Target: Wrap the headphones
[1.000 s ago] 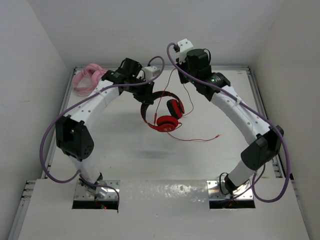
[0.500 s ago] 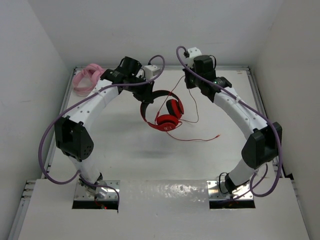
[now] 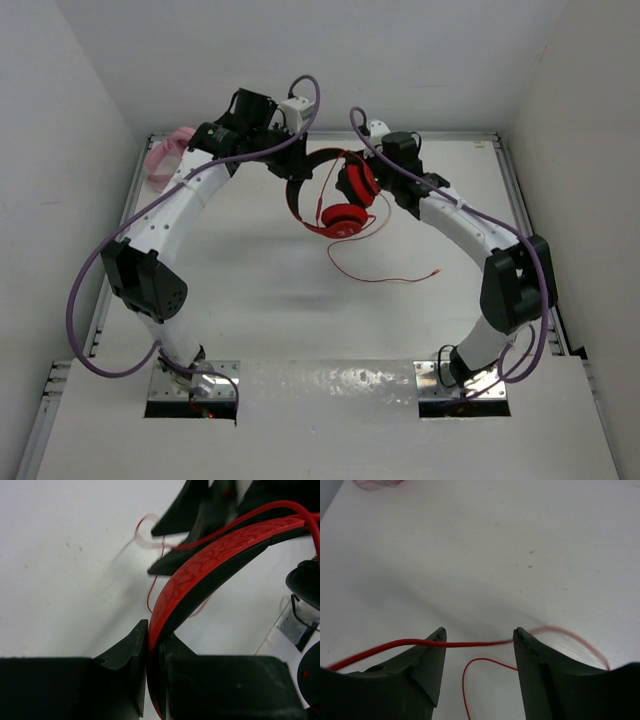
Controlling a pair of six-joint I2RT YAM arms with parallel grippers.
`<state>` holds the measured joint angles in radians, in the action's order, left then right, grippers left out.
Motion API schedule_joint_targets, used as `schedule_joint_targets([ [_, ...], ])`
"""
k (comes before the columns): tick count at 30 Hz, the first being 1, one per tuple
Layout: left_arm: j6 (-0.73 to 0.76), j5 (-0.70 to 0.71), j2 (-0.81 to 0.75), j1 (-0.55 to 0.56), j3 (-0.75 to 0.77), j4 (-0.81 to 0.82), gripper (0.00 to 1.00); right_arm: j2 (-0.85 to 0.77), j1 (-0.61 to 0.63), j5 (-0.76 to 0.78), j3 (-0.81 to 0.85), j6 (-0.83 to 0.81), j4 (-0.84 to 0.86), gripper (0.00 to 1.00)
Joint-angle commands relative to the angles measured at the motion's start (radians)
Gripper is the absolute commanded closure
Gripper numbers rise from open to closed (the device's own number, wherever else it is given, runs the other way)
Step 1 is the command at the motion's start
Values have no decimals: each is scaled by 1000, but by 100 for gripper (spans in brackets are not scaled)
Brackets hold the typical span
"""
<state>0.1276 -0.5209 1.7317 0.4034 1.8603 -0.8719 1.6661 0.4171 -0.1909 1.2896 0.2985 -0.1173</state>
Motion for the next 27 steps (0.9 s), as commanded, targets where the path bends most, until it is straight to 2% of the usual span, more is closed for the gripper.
schedule_joint_targets([
  [1, -85, 4, -46, -12, 157, 73, 100, 46, 3, -159, -83, 131, 276, 41],
  [4, -86, 47, -28, -12, 269, 59, 100, 76, 8, -196, -145, 226, 423, 34],
  [10, -117, 81, -26, -14, 307, 62, 100, 100, 19, -70, -205, 240, 475, 31],
  [18, -118, 108, -8, -23, 342, 67, 100, 78, 45, -202, -283, 277, 533, 30],
  [19, -132, 113, -8, -25, 346, 67, 100, 66, 54, -232, -352, 265, 545, 31],
  [24, -181, 145, 8, -35, 379, 71, 100, 18, 58, -188, -513, 274, 597, 31],
  [27, -215, 170, 22, -47, 415, 76, 100, 32, 66, -128, -541, 301, 631, 31],
])
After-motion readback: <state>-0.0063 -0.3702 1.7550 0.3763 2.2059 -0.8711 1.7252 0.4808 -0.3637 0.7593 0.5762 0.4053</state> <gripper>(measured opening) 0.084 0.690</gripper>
